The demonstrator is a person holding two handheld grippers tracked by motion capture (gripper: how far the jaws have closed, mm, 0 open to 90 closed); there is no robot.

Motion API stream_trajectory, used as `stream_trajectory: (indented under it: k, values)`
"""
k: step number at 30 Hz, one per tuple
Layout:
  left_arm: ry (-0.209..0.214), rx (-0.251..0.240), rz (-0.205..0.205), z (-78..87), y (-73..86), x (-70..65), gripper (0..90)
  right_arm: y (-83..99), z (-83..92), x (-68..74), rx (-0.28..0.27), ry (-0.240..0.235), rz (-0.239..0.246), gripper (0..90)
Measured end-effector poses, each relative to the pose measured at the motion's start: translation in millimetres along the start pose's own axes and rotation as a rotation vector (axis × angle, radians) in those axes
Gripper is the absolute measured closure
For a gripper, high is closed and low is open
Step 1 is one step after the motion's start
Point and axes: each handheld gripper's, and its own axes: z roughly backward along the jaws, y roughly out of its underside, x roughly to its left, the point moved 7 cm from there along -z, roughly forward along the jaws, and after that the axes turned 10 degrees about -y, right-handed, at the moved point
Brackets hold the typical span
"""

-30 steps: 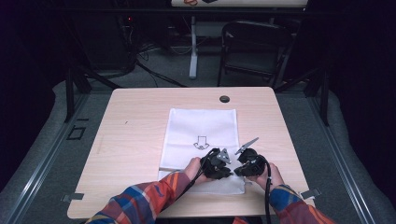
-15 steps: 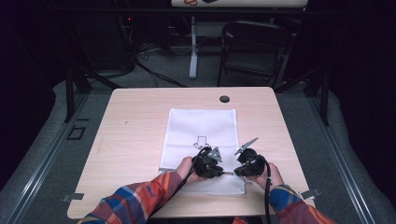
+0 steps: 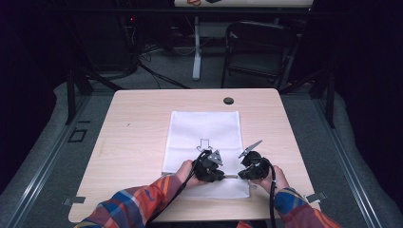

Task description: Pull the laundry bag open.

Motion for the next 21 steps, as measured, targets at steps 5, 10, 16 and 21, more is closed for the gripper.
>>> stream_trajectory:
  k: [5,10,16,21]
  values:
    - [-0.001,0.000,0.011,4.1,5.1,2.2,81.8,-0.1,-0.2,-0.2,-0.002,0.000,0.002,90.0]
    - [-0.001,0.005,0.015,8.0,8.1,3.0,81.8,-0.2,-0.2,-0.1,-0.001,-0.001,0.002,90.0]
    - [-0.004,-0.002,0.019,12.9,12.3,4.8,81.8,0.5,1.6,-0.9,0.025,0.004,0.018,90.0]
    - [-0.004,-0.004,0.029,17.5,16.2,6.3,81.8,0.4,1.3,-0.7,0.022,0.003,0.015,90.0]
